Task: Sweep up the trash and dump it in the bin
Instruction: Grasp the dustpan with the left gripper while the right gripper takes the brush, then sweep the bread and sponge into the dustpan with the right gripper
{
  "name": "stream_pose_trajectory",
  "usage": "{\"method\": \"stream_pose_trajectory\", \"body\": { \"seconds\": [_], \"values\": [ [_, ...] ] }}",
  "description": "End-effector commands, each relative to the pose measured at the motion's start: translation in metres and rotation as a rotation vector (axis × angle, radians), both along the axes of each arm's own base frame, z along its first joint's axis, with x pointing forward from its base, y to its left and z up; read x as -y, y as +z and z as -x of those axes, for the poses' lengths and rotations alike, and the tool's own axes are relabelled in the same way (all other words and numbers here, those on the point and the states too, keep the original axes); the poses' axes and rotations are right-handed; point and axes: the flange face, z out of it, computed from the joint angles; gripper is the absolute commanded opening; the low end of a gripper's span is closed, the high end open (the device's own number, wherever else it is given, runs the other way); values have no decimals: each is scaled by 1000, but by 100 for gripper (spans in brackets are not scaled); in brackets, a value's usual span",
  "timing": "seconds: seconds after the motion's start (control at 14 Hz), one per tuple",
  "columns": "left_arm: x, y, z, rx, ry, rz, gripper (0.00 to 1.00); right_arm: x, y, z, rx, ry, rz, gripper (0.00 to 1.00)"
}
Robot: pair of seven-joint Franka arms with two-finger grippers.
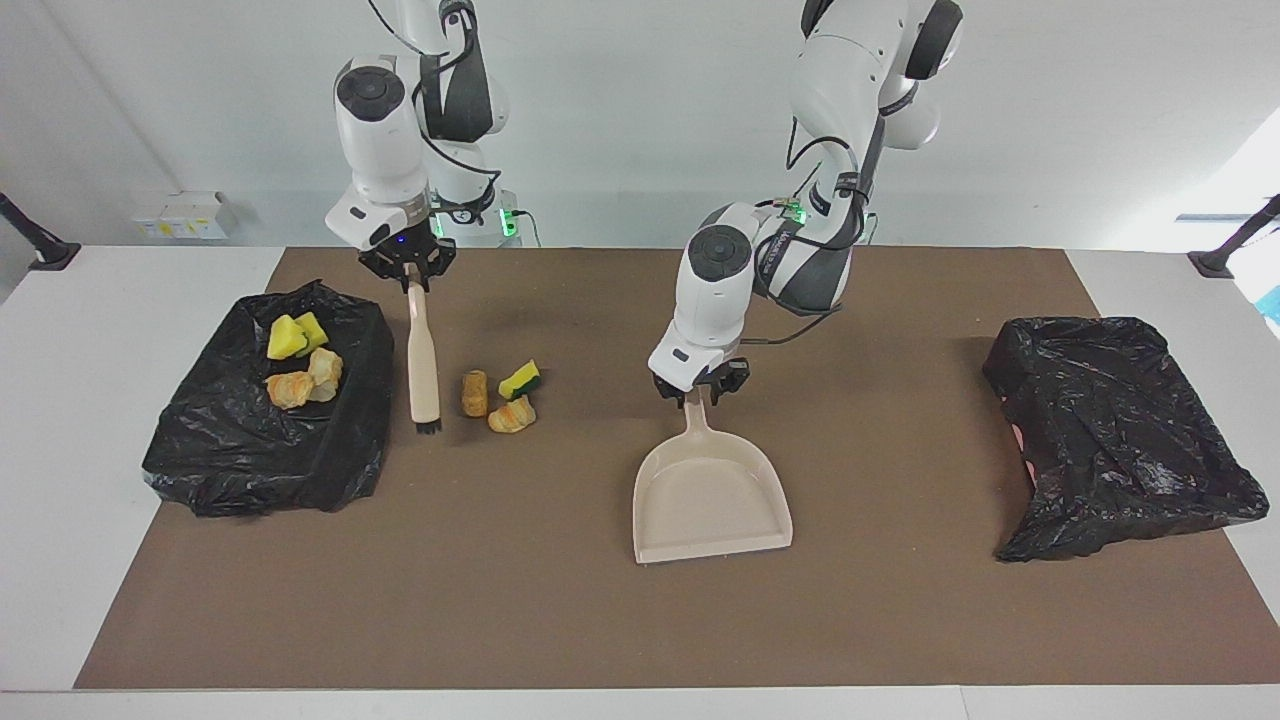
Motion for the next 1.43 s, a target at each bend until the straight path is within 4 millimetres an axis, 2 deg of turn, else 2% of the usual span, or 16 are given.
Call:
{"method": "stream_pose_trajectory", "body": {
  "seconds": [0.0, 0.21, 0.29, 0.43, 0.5, 0.64, 0.78, 0.93, 1.07, 1.14, 1.21, 1.35],
  "values": [
    [-4, 0, -2, -4, 6, -1, 0, -7, -20, -5, -10, 16, 16, 0],
    [-14, 19, -5, 5, -81, 1, 0, -14, -31, -1, -39, -12, 15, 0],
    [-20, 27, -7, 14, -129, 1, 0, -24, -36, 2, -48, -16, 4, 0],
    [-46, 39, -18, 9, -231, 2, 0, -40, -39, 5, -50, -72, -39, 0],
    [-54, 43, -20, 0, -303, 1, 0, -54, -39, 8, -51, -79, -59, 0],
    [-69, 49, -25, -9, -444, 6, 0, -73, -47, 11, -56, -118, -64, 0],
    [-85, 43, -25, -39, -622, 10, 0, -105, -58, 12, -34, -158, -77, 0],
    [-95, 40, -27, -53, -776, 18, 0, -122, -53, 10, -20, -186, -76, 0],
    [-112, 34, -29, -62, -937, 30, 0, -117, -41, 8, 14, -232, -66, 0],
    [-116, 34, -31, -64, -1018, 37, 0, -112, -27, 5, 36, -230, -71, 0],
    [-125, 32, -35, -68, -1056, 40, 0, -101, -21, 4, 26, -216, -62, 0],
    [-132, 31, -33, -71, -1133, 29, 0, -76, -12, 5, 30, -142, -19, 0]
  ]
}}
